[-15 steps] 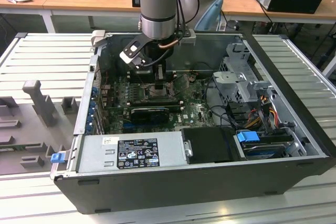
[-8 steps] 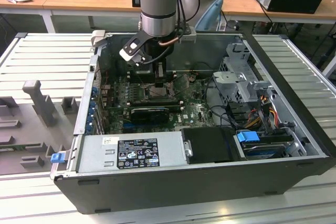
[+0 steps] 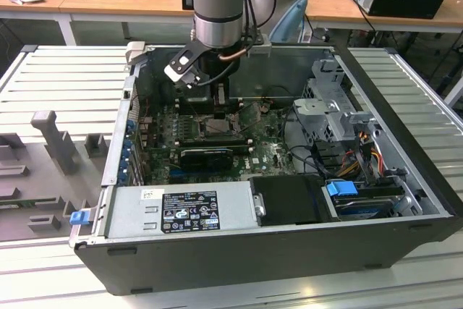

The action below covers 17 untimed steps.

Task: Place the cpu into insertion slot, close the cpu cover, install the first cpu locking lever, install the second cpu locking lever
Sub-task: 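Close the cpu cover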

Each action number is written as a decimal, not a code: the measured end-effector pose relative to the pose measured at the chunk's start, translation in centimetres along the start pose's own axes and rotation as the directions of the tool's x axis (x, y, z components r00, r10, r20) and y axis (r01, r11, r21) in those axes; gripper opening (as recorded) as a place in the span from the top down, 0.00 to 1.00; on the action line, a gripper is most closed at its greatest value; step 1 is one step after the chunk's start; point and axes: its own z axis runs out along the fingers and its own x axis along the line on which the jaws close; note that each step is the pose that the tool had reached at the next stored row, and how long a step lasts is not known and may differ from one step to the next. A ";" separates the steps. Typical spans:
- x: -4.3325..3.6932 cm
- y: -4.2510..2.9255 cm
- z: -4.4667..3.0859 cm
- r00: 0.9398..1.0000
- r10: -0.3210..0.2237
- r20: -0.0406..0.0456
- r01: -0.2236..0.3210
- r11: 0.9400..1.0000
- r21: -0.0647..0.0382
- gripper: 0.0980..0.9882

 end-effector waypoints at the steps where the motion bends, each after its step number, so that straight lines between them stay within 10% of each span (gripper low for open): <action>1: -0.01 1.02 0.04 1.000 0.000 0.000 0.000 1.000 0.003 0.99; 2: -0.02 2.10 0.04 1.000 0.000 0.001 0.000 1.000 0.012 0.99; 7: 0.03 2.25 -2.47 1.000 0.000 0.000 0.000 1.000 0.017 0.99; 17: -0.01 5.53 -2.33 1.000 0.001 -0.001 -0.001 0.999 0.033 0.99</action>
